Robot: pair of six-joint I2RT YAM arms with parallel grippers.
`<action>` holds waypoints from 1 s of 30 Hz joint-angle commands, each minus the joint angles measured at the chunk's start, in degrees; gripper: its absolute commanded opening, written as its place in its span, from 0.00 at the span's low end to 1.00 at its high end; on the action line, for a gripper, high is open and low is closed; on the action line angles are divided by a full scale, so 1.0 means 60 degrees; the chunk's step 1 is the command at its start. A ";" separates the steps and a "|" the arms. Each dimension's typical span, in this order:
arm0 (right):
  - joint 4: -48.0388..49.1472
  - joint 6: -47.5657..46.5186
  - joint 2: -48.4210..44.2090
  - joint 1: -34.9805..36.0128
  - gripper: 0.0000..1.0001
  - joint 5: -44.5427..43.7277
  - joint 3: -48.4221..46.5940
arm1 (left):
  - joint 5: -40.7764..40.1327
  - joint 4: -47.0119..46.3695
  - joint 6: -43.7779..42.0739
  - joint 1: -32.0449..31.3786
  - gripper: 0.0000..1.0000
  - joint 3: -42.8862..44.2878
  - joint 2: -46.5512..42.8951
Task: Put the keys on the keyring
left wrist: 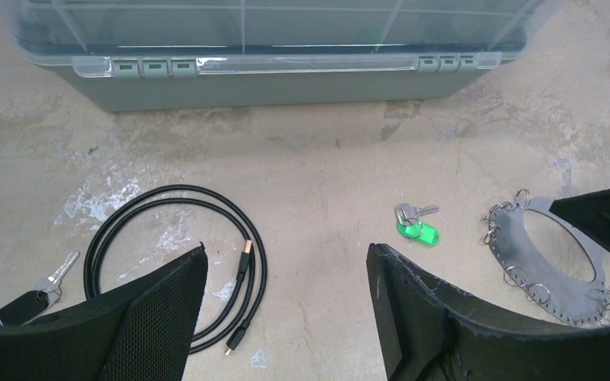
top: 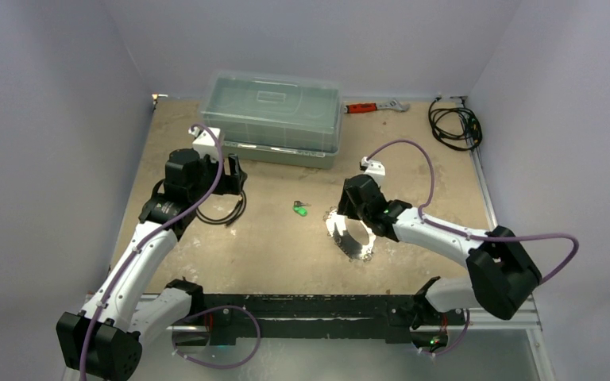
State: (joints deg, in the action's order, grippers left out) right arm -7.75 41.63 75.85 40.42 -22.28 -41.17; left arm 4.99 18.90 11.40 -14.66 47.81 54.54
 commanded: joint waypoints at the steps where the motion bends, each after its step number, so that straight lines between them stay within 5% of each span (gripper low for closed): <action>1: -0.0073 0.0356 0.0442 0.0102 0.54 -0.0622 -0.0480 | 0.0083 -0.0337 0.0005 -0.0033 0.72 -0.0073 -0.0139; 30: 0.0570 0.0043 0.2129 0.0219 0.36 -0.1076 -0.0871 | 0.0105 -0.0366 0.0049 -0.0033 0.69 -0.0108 -0.0082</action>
State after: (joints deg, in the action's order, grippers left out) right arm -6.20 42.37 88.88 41.32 -26.46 -43.83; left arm 4.99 18.87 11.40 -14.66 47.22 54.52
